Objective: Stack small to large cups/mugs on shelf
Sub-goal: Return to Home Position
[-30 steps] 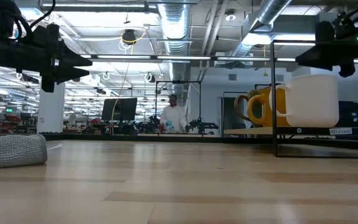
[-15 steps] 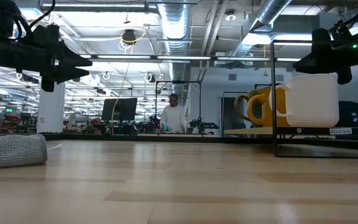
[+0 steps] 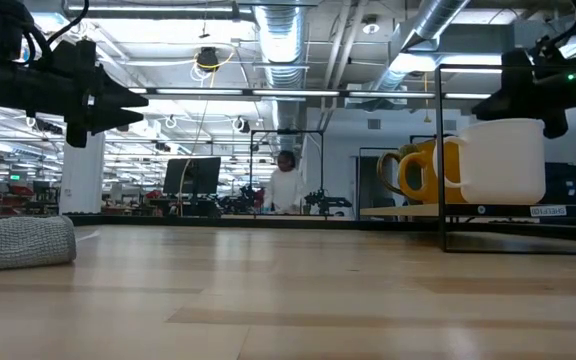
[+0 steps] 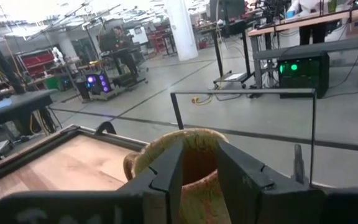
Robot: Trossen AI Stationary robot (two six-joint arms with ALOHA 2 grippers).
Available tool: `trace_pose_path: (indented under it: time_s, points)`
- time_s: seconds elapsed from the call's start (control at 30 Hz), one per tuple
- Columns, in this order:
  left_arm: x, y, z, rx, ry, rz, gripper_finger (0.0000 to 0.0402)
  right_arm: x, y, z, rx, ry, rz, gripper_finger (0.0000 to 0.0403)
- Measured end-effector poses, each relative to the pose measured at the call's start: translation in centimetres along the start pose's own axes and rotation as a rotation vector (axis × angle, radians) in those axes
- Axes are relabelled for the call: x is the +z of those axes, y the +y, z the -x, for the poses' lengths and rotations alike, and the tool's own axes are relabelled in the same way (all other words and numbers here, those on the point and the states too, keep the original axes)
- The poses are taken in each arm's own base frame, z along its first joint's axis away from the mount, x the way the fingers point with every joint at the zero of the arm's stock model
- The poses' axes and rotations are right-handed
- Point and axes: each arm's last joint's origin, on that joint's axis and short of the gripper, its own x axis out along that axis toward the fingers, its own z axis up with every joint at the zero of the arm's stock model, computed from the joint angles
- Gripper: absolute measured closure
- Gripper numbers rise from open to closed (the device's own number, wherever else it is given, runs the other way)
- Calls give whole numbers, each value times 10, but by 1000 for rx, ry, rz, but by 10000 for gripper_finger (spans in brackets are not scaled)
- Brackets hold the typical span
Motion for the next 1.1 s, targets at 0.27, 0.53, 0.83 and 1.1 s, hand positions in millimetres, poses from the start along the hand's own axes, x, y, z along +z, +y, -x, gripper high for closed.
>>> trace_pose_path:
  time_s: [0.27, 0.53, 0.83, 1.1]
  points:
    - [0, 0, 0, 0, 0, -10, 230, -13, -2, -7, -2, -23, -22, 285]
    - [0, 0, 0, -15, 6, -11, 230, -17, -5, -7, -44, 10, -5, 285]
    - [0, -1, 0, -19, 8, -23, 230, -20, -6, -7, -52, 28, -6, 285]
    - [0, 0, 0, -19, 9, -44, 230, -24, -7, -11, -41, -37, -26, 285]
